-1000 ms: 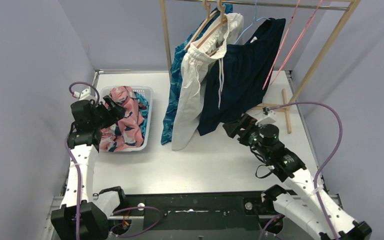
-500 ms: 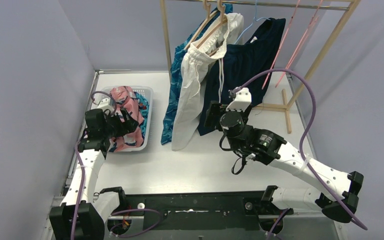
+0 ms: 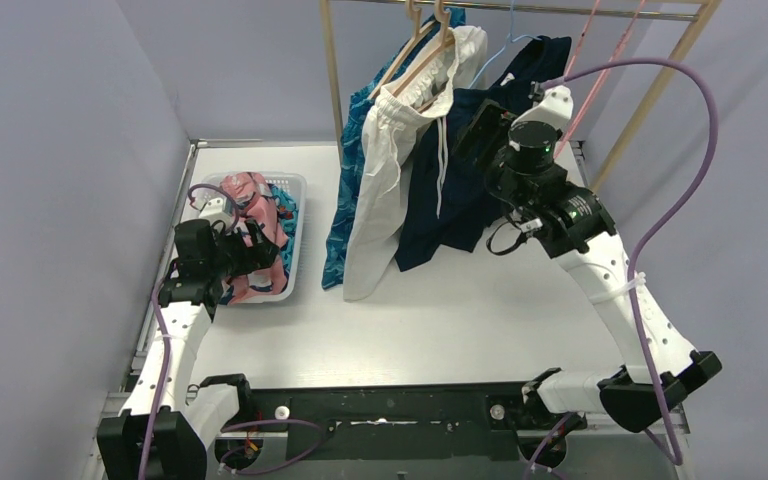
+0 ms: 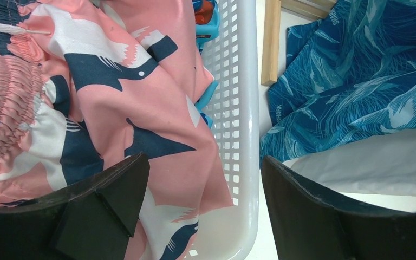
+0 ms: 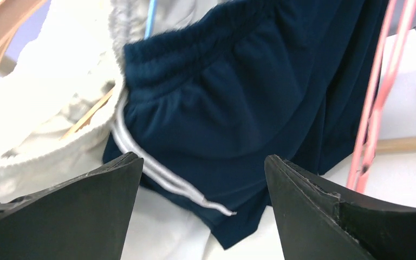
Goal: Remove the shorts from the hanger
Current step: Pick up the hanger from the clothes rod.
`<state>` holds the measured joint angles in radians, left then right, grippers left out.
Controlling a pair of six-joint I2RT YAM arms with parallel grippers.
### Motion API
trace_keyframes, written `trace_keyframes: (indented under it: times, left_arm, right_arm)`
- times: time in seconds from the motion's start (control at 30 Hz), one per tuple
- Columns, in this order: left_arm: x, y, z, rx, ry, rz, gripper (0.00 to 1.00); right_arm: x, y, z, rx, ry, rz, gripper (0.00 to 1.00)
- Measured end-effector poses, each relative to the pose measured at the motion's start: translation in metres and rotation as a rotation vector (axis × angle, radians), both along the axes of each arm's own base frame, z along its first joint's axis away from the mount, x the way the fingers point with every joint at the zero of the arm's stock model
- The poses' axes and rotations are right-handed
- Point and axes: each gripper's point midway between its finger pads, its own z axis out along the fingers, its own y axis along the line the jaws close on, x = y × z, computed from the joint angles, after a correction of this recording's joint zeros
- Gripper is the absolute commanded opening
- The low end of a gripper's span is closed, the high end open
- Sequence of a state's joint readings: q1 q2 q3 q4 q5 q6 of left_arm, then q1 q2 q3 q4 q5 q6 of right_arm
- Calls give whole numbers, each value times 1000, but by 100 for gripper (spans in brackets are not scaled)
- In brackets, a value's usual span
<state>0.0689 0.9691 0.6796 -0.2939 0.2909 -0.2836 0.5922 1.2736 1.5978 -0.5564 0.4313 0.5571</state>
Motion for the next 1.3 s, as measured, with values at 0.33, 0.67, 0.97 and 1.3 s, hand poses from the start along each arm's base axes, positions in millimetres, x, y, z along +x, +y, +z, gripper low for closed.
trace_keyframes:
  times: [0.33,0.67,0.97,1.3]
  left_arm:
    - [0,2,1,13,-6,8,76]
    - [0,0,1,15,-6,3,76]
    - [0,0,-2,15,4,1,76]
    - [1,0,-7,14,21,1,76]
  right_arm:
    - [47,0,5,115,29,35,83]
    - [81,11,-1,233,71,99,81]
    - [89,25,-7,279,97,150,88]
    - [88,32,0,281,80,179,89]
